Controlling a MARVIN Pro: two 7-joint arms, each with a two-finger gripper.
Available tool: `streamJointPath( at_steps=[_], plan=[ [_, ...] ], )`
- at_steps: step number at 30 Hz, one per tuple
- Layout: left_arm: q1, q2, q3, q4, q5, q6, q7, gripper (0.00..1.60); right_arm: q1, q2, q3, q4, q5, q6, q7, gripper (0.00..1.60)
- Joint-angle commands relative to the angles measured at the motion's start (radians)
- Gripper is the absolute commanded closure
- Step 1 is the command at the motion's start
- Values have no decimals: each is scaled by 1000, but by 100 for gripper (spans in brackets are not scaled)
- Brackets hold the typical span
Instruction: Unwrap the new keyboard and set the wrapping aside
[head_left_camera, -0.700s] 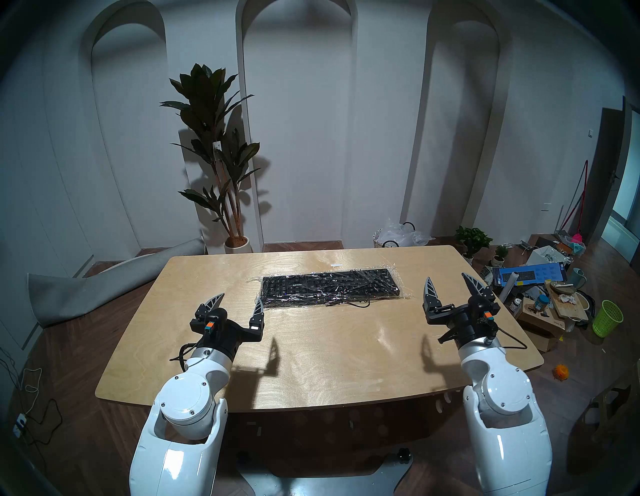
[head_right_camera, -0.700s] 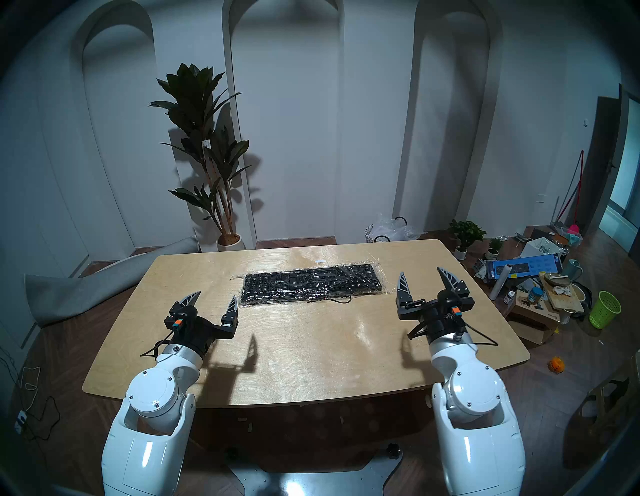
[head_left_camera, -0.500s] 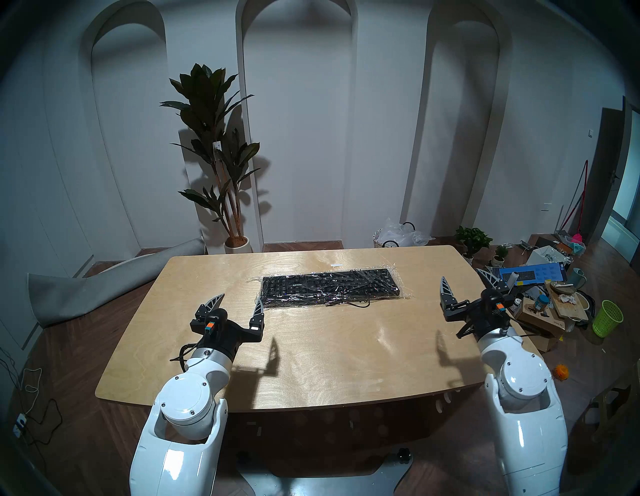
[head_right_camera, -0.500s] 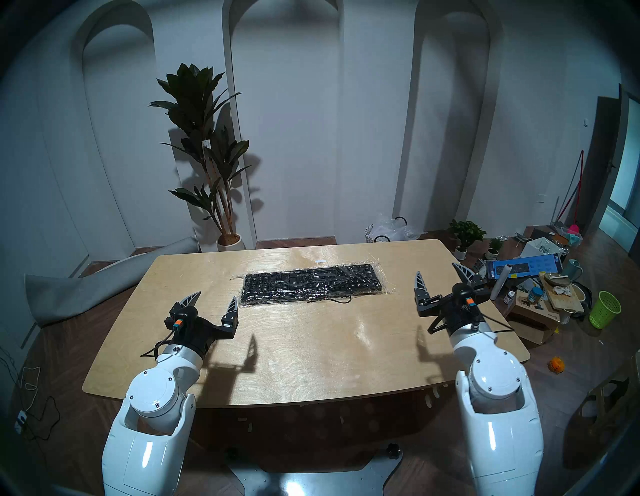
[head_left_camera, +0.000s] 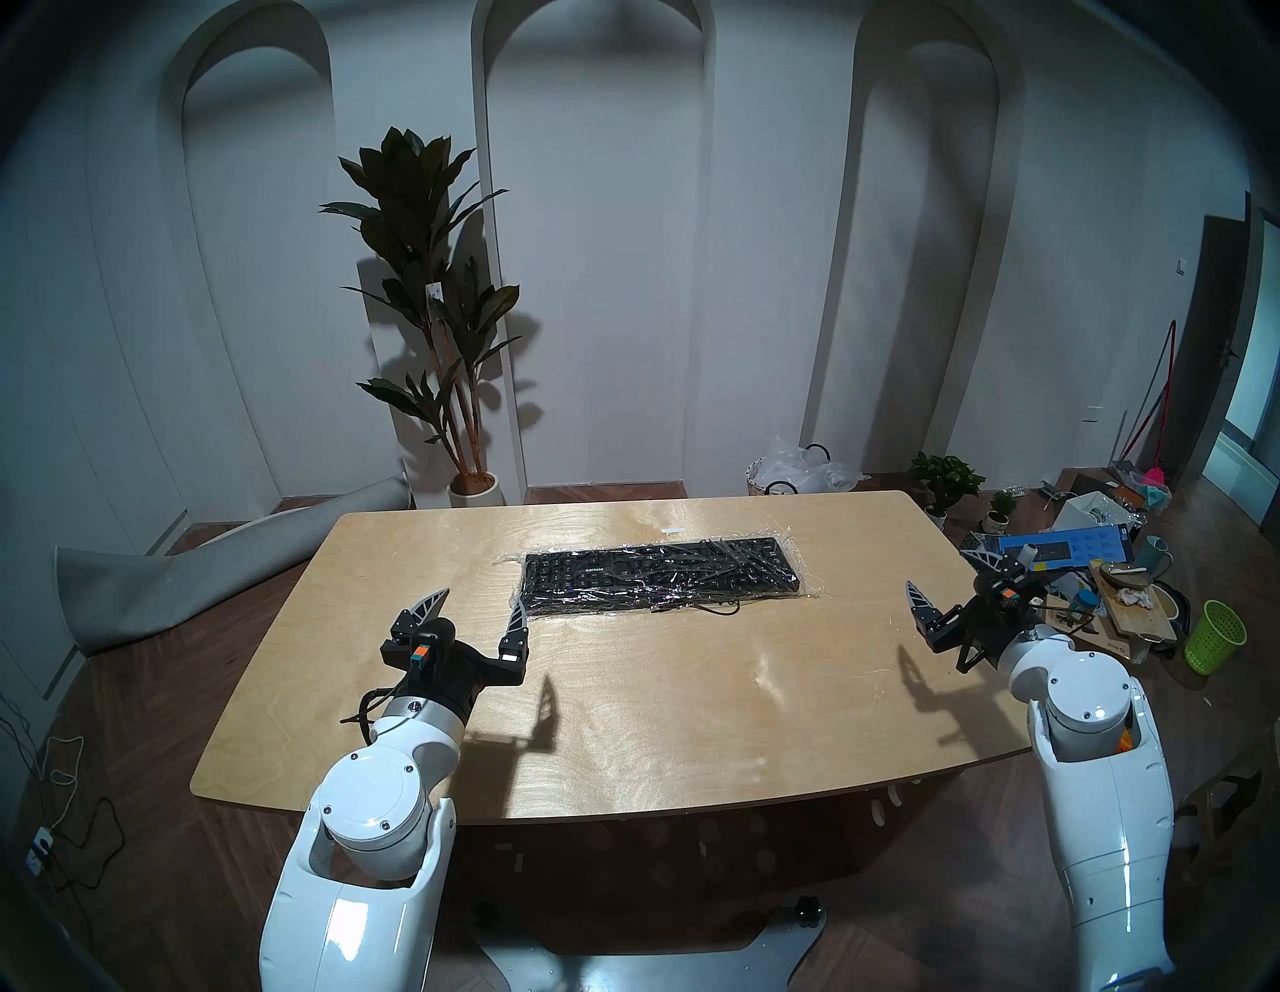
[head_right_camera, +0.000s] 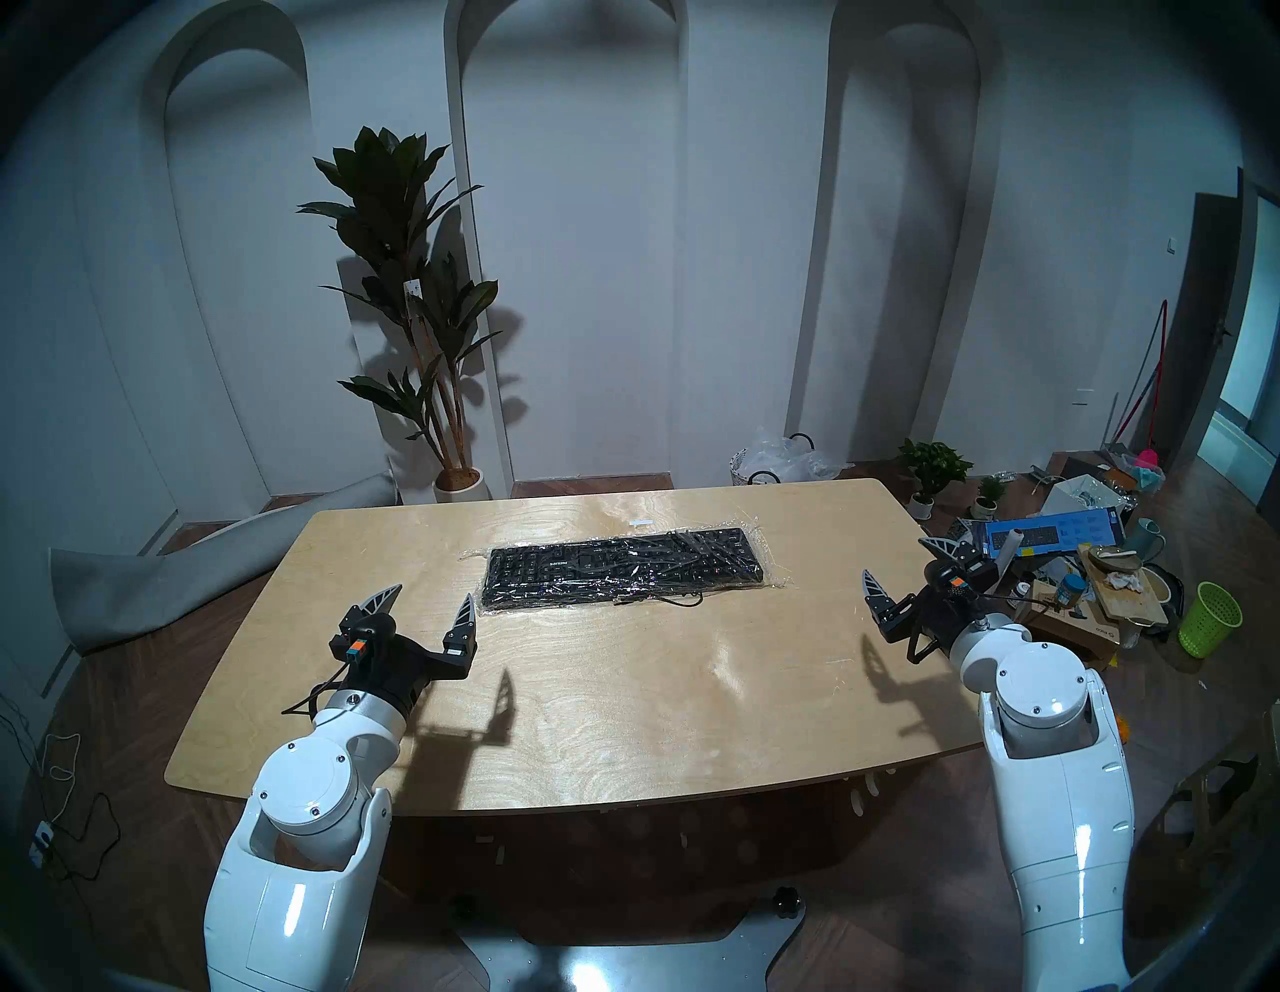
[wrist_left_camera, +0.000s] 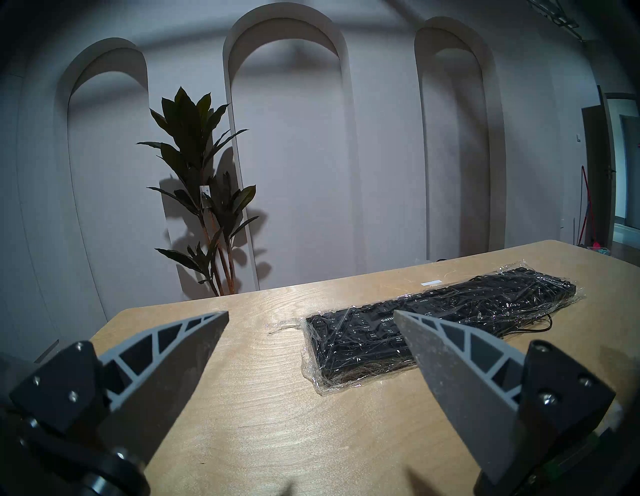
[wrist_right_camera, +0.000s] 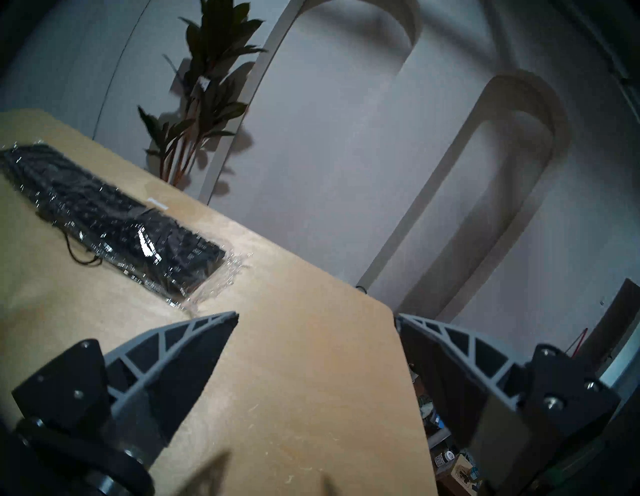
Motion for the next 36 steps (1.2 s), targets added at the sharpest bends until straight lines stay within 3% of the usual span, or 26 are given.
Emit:
streamJointPath(
  at_steps=[1,8,25,36],
  plan=[
    [-17,4,-2,-9,0,-5,-2,0,116,116,-51,82,6,5,104,0],
    [-64,21,-17,19,5,-2,-4,0,189,145,-120,180,17,4,144,0],
    [-95,19,2,45,3,-1,-11,0,347,62,-246,352,23,4,60,0],
    [-108,21,13,50,4,-1,-11,0,471,11,-334,524,-8,8,21,0]
  ],
)
